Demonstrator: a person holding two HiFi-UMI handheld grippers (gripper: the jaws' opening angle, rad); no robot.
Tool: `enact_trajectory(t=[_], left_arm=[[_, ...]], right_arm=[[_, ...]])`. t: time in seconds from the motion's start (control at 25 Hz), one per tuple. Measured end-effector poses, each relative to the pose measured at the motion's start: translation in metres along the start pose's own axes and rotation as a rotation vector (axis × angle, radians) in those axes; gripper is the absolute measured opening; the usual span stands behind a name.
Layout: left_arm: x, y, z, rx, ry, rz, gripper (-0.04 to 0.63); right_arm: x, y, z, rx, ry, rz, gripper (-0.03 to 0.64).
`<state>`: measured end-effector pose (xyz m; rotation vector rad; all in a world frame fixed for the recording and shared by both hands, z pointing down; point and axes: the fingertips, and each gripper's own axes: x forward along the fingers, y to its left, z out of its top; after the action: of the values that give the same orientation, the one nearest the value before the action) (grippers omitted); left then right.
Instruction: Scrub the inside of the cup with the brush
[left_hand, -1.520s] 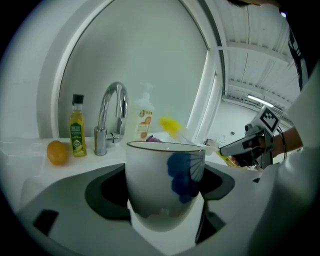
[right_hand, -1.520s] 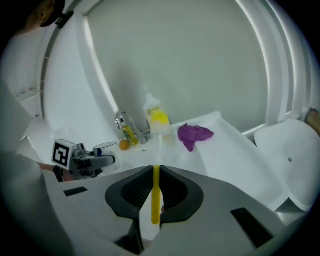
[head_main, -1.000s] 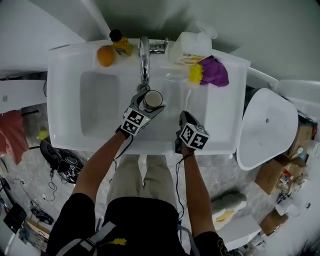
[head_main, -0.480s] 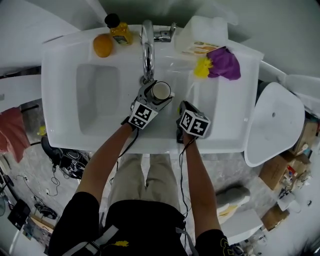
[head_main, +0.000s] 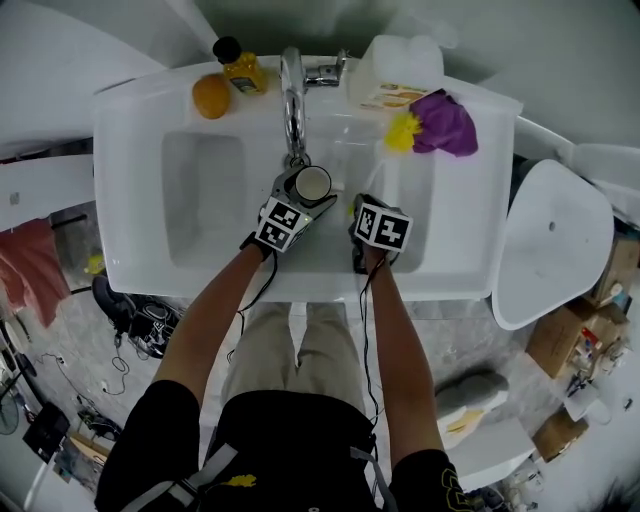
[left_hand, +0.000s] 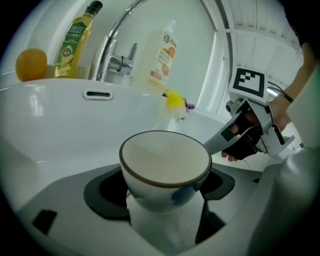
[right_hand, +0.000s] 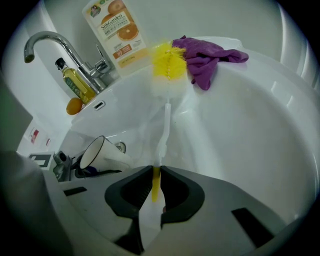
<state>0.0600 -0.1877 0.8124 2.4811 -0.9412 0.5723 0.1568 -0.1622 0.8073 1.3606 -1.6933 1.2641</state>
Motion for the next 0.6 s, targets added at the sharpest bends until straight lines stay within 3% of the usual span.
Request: enact_trajectory(t=[0.16, 0.32, 0.44, 0.6], left_arm=[[-0.003, -0.009, -0.013, 0.016, 0.137, -0.022, 0.414], [-0.004, -0.023, -0.031, -0.073, 0.268, -0.074, 0.416], [-0.022, -0.017, -0.036, -0.154, 0.314, -0.076, 0.416], [-0.066, -0.027, -0.024, -0.212, 0.315, -0.068, 0.414]], right_arm=[[0.001, 0.002, -0.001, -0.028, 0.046, -0.014, 0.08], [-0.01, -0.008, -0.018, -0.012, 0.112, -0.018, 0.117], [-0.018, 0.001, -0.03, 0.031, 0.14, 0.019, 0.186], [-0.049, 0.016, -0.045, 0.077, 0.121, 0.038, 0.181]])
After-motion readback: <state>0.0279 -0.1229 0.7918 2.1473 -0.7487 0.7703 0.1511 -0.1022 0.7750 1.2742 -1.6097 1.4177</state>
